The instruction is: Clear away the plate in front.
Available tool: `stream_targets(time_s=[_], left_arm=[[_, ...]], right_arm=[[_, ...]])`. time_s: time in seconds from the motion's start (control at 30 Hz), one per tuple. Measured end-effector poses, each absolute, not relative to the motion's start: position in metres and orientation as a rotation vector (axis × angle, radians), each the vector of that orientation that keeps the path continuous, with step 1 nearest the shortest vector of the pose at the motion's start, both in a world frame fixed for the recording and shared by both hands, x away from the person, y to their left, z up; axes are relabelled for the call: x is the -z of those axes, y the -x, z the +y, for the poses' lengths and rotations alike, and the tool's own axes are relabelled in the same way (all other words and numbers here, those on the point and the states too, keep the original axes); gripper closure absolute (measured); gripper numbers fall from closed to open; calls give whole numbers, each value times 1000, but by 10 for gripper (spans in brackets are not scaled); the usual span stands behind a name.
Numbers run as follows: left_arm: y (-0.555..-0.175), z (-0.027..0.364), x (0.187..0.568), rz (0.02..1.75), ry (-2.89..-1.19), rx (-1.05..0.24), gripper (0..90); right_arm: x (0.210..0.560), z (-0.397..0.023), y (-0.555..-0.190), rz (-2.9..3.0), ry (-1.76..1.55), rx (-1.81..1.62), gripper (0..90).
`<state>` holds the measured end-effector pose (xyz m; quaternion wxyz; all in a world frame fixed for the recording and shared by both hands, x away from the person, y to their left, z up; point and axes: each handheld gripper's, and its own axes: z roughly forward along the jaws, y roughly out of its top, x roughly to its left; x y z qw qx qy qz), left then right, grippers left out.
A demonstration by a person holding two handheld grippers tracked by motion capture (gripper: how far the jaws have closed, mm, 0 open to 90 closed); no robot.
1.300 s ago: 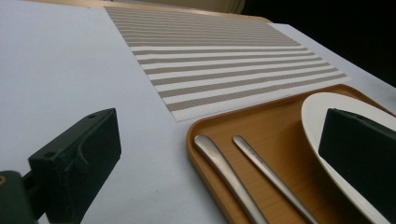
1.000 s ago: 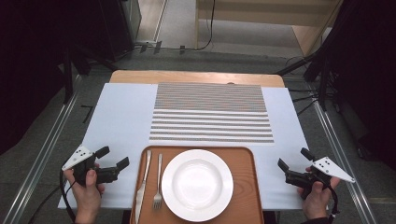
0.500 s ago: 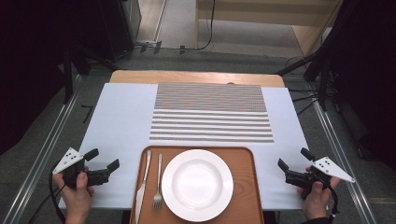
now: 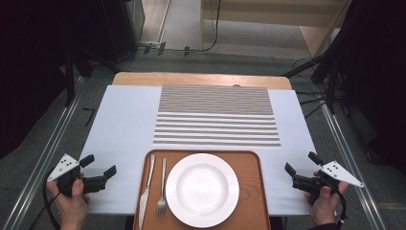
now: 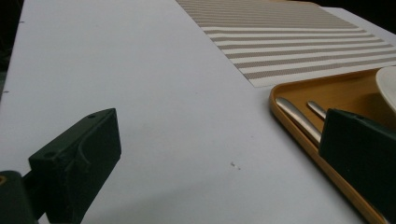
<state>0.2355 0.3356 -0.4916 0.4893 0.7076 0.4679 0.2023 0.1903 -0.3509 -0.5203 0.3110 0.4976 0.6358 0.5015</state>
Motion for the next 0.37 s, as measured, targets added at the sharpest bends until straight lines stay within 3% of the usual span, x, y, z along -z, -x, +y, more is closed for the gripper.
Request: stream_targets(time_s=[0.37], left_arm=[[-235,340,493,1152,-1709,-493,0]], right_arm=[[520,-351,-191,1679,-1313,-1323,0]])
